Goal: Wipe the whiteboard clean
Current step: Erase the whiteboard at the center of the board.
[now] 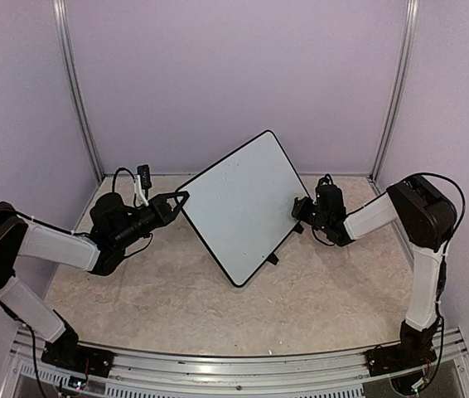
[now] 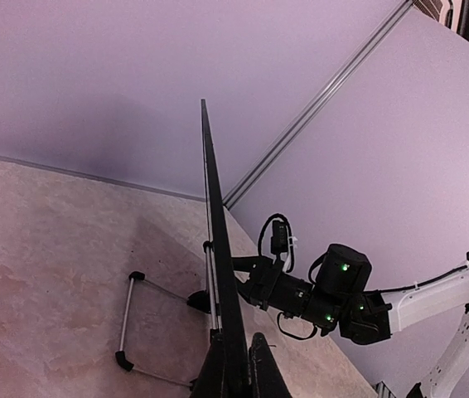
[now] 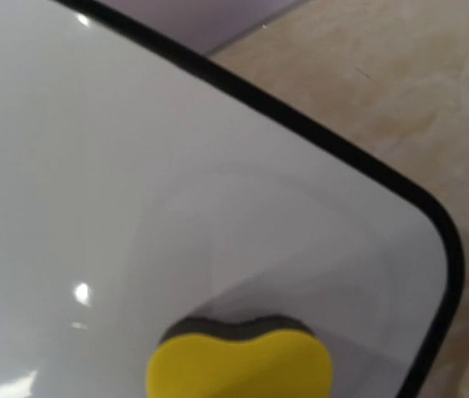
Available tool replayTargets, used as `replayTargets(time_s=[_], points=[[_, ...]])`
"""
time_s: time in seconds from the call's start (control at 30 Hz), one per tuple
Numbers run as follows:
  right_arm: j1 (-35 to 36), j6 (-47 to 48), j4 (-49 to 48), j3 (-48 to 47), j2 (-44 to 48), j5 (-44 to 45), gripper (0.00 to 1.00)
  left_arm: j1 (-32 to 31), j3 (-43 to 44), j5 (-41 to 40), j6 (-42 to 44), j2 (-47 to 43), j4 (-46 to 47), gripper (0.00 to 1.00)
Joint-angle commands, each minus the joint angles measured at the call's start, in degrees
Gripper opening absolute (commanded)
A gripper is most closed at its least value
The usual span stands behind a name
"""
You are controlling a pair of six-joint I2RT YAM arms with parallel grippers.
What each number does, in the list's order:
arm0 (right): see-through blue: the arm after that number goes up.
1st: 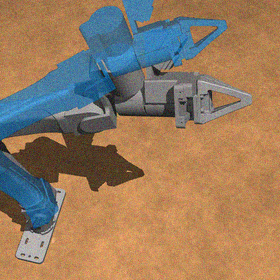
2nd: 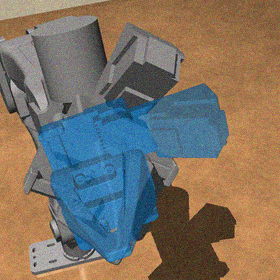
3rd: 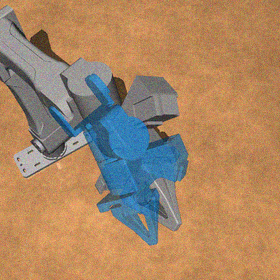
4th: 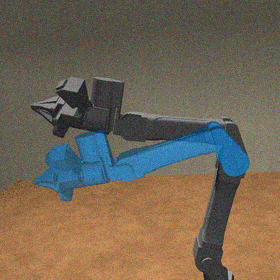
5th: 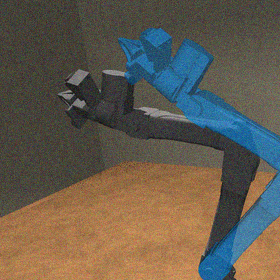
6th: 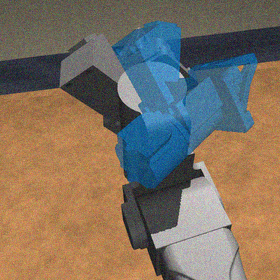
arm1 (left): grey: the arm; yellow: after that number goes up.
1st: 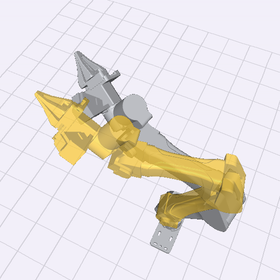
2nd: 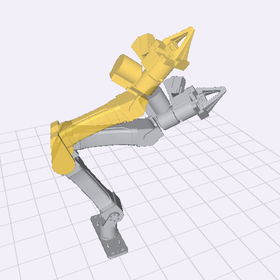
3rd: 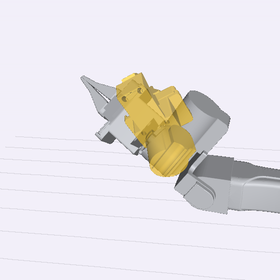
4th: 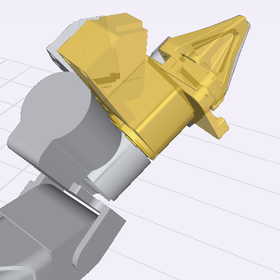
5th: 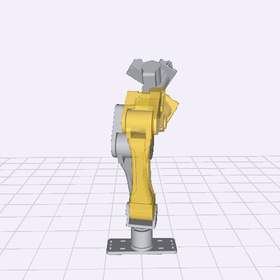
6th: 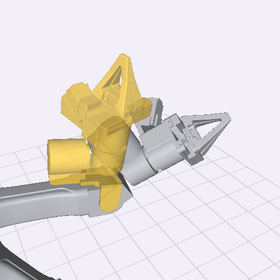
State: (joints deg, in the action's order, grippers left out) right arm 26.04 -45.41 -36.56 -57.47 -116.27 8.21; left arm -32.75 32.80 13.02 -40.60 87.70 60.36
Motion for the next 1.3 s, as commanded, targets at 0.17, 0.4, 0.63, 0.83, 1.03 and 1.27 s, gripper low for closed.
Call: replayTargets(time_s=[0.17,0.4,0.63,0.83,1.03,1.27], points=[[0.66,0.92,2.07,-2.68,-0.7,-5.05,0.0,-1.61,0.38,9.58,0.6,-0.78,6.35,0.0],[3.01,3.58,1.1,-8.62,0.19,-7.37,0.0,-1.62,0.34,9.51,0.74,-0.67,6.18,0.0],[1.36,0.45,4.34,-10.08,-1.75,-6.57,0.0,-1.66,0.34,9.57,0.78,-0.68,6.18,0.0],[-2.36,-6.12,2.81,-4.43,-3.07,-8.12,0.0,-1.57,0.34,9.57,0.79,-0.95,6.02,0.0],[-2.59,-5.61,4.53,-2.38,-2.21,-6.6,0.0,-1.59,0.37,9.58,0.61,-0.78,6.24,0.0],[-2.6,-7.03,4.66,-0.79,-2.26,-5.99,0.0,-1.61,0.3,9.58,0.78,-1.28,5.8,0.0]])
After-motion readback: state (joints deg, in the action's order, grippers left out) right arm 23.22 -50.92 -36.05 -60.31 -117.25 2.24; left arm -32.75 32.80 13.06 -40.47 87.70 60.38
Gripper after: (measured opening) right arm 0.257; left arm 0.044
